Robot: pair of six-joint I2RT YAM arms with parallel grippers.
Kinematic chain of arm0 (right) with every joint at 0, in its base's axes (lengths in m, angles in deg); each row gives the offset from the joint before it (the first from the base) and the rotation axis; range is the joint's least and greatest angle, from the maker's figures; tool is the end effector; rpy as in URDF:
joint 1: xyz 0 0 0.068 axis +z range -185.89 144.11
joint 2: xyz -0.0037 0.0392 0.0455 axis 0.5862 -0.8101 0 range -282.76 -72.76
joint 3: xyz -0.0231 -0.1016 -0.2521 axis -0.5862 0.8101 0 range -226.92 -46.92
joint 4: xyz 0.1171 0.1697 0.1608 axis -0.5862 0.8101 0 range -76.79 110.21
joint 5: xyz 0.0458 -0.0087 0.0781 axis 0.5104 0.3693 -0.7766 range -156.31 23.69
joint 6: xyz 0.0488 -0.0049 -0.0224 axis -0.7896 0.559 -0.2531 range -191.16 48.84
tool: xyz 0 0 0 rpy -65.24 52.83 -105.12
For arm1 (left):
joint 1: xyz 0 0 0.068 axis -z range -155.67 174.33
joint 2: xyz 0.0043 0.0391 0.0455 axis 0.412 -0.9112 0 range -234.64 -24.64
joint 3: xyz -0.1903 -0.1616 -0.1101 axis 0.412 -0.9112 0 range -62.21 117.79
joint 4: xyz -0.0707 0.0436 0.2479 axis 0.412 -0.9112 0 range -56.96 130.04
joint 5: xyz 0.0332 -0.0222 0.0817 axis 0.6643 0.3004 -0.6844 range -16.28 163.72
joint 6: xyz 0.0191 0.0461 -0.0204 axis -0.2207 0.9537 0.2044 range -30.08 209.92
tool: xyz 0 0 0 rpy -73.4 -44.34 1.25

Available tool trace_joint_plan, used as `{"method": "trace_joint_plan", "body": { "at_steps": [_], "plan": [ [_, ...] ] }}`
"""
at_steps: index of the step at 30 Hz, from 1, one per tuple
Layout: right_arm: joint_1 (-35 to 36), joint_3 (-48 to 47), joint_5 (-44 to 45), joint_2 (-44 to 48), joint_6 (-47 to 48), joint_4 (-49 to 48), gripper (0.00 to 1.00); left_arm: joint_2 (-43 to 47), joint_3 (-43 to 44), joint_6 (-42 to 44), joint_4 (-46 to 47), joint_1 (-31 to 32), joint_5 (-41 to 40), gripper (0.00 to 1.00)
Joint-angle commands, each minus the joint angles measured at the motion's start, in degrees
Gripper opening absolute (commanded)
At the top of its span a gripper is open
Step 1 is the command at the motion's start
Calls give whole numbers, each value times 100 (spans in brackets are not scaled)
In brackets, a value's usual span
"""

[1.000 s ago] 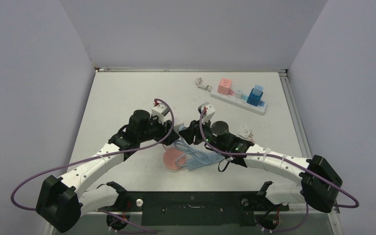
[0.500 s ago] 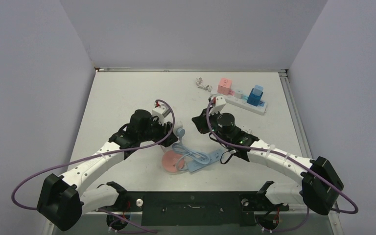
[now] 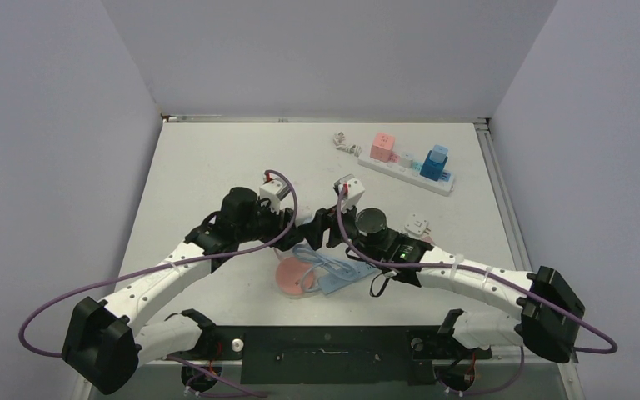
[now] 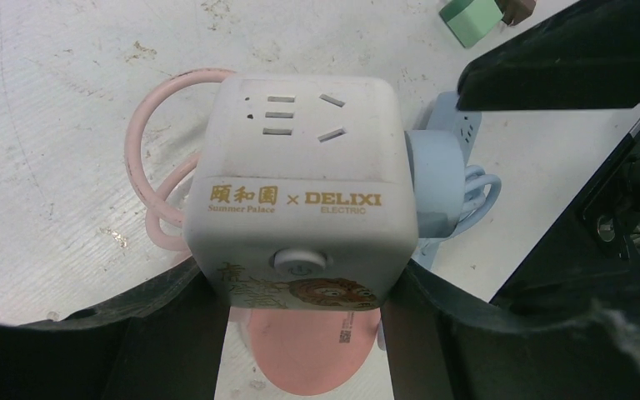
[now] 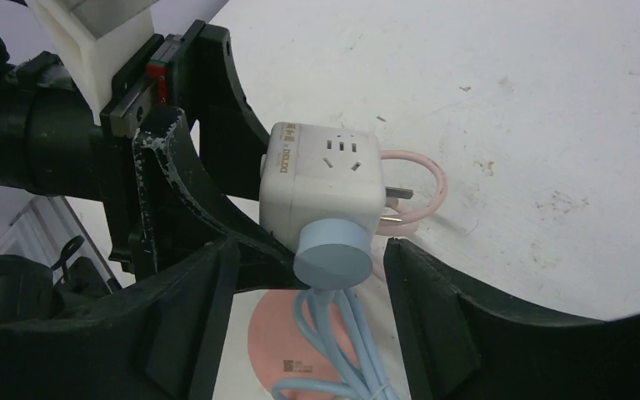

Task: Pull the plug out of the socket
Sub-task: Remove the plug from the socket.

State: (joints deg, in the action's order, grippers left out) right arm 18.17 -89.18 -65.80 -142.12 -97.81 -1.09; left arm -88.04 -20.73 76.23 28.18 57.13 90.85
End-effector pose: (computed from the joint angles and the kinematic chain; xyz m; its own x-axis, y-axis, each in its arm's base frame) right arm 0.1641 0.2261 0.2781 -0.4771 0.1061 -0.8724 -0.6607 0.6113 0.4357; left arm 0.1970 -0.1396 0.2538 -0.6253 0.1339 -0.7688 0.5922 0.7230 -0.3557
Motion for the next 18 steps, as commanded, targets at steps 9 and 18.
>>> {"method": "trace_joint_plan", "body": {
  "at_steps": [9,18],
  "plan": [
    [-325,-476,-443,-425,32,243,54,233,198,93,608,-36,346,0],
    [-791,-1178,-1521,-871,341,1351,50,214,275,476,467,181,488,0]
  ]
}}
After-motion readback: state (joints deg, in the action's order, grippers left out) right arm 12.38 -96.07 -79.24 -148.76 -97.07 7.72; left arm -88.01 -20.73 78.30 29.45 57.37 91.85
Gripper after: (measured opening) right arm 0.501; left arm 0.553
